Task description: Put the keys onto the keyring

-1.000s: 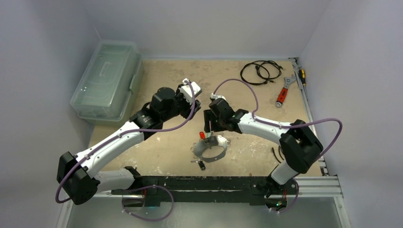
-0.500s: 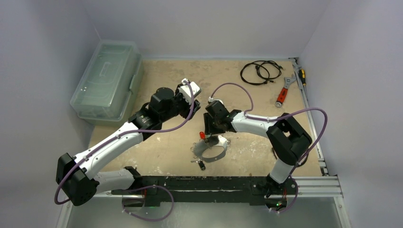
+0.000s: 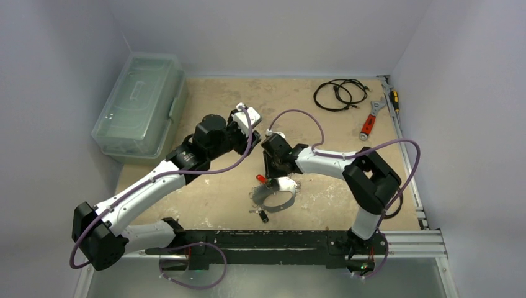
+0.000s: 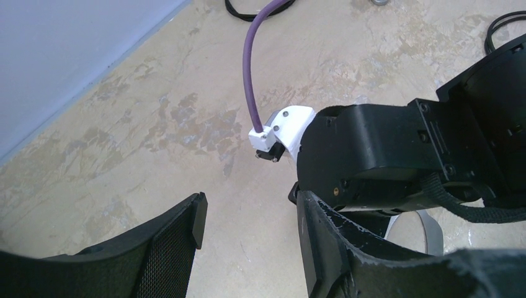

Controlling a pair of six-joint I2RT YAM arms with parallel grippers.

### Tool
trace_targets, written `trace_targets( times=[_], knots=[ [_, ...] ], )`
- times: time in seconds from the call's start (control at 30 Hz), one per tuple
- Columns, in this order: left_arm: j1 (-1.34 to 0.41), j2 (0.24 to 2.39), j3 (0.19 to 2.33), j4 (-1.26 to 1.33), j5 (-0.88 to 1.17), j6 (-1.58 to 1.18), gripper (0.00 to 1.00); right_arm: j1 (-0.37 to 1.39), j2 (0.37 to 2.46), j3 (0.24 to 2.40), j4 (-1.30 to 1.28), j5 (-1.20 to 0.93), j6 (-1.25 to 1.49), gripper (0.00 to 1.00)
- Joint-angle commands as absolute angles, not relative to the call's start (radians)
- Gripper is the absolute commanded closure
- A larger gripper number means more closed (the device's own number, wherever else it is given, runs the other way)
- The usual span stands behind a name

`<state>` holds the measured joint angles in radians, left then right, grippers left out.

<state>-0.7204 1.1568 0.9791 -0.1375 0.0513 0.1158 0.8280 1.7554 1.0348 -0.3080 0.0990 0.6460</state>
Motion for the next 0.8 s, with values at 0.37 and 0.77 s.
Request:
trace_targets(
  times=[0.37, 0.77],
  knots=[
    [-0.721, 1.120, 0.976, -0.117, 0.040, 0.130, 0.43, 0.881, 1.880, 1.123, -0.413, 0.203, 0.627, 1.00],
    [-0.721, 1.076, 0.958, -0.094, 0.003, 0.147, 0.43, 0.881, 1.630, 1.088, -0.238, 0.239, 0.499, 1.00]
  ],
)
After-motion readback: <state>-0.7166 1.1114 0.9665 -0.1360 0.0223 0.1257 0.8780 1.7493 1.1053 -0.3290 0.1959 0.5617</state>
